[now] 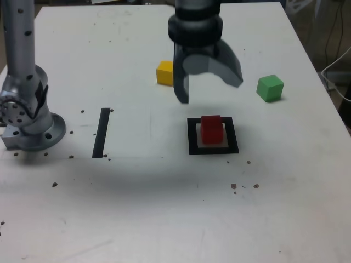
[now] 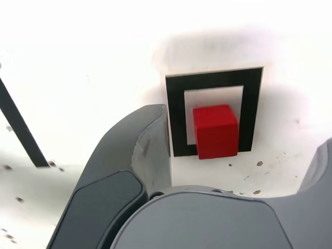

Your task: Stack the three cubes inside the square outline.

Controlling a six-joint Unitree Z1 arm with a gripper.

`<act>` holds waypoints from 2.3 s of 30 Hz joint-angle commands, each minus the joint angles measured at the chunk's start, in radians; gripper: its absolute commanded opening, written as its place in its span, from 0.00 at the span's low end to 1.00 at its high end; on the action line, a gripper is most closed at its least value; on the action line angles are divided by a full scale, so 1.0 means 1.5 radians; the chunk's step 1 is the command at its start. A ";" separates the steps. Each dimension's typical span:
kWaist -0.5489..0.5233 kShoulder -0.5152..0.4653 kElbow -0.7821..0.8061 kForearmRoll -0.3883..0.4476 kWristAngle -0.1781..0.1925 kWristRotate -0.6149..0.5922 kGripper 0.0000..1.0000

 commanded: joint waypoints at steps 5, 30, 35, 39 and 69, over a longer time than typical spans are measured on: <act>0.058 -0.010 -0.010 0.037 0.003 0.144 0.99; 0.294 -0.004 -0.006 0.070 0.068 0.322 0.99; 0.313 0.004 0.015 0.042 0.087 0.333 0.99; 0.313 0.020 0.037 0.012 0.090 0.338 0.99; 0.314 0.075 0.096 -0.114 0.109 0.341 0.46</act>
